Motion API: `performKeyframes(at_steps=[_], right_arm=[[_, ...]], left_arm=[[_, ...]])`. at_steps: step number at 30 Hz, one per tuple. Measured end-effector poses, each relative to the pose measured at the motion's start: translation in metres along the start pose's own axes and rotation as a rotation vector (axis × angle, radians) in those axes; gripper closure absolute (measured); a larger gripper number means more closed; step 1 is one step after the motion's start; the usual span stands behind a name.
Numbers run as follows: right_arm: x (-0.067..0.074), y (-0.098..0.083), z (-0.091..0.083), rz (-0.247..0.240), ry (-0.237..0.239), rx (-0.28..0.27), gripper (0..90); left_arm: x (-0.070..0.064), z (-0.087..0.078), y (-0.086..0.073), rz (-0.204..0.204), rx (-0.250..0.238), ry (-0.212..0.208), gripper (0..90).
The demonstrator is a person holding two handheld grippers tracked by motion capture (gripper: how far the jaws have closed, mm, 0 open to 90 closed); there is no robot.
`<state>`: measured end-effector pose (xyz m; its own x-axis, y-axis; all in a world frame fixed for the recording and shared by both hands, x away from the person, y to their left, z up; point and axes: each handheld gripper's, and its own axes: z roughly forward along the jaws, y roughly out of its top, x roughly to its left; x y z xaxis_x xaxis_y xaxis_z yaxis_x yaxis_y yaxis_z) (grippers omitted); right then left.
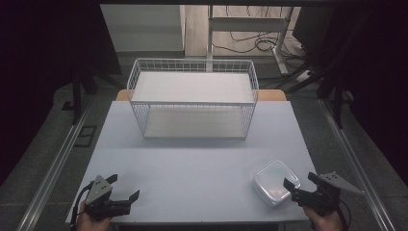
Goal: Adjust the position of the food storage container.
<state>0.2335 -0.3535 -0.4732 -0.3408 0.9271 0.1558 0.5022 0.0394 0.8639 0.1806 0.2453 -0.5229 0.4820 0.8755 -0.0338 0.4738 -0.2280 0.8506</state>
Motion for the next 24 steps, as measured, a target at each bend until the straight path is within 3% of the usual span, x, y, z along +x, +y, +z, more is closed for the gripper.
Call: performKeyframes(at_steps=[10,15,18,19,20,22,23,24], right_arm=[[-0.001,0.002,-0.004,-0.071,-0.025,0.066,0.0],[0.0,0.004,-0.007,-0.066,-0.023,0.061,6.8],[-0.003,0.005,-0.012,-0.077,-0.031,0.055,22.7],[-0.003,0.005,-0.012,-0.077,-0.031,0.055,22.7],[-0.004,0.007,-0.015,-0.083,-0.035,0.046,33.9],[-0.004,0.007,-0.017,-0.083,-0.029,0.046,39.0],[-0.004,0.008,-0.018,-0.095,-0.035,0.042,45.1],[-0.003,0.009,-0.022,-0.133,-0.058,0.051,57.0]], left_arm=[[-0.001,0.001,0.0,-0.005,0.014,-0.024,3.4],[-0.002,0.001,0.0,0.002,0.015,-0.024,3.3],[-0.002,0.001,0.0,0.01,0.012,-0.015,3.3],[-0.002,0.001,0.0,0.01,0.012,-0.015,3.3],[-0.001,0.001,0.0,0.006,0.01,-0.015,3.1],[-0.001,0.001,0.0,0.005,0.01,-0.011,2.8],[-0.001,0.001,0.0,0.004,0.007,-0.008,2.5],[0.0,0.001,0.0,-0.002,0.002,-0.008,2.5]])
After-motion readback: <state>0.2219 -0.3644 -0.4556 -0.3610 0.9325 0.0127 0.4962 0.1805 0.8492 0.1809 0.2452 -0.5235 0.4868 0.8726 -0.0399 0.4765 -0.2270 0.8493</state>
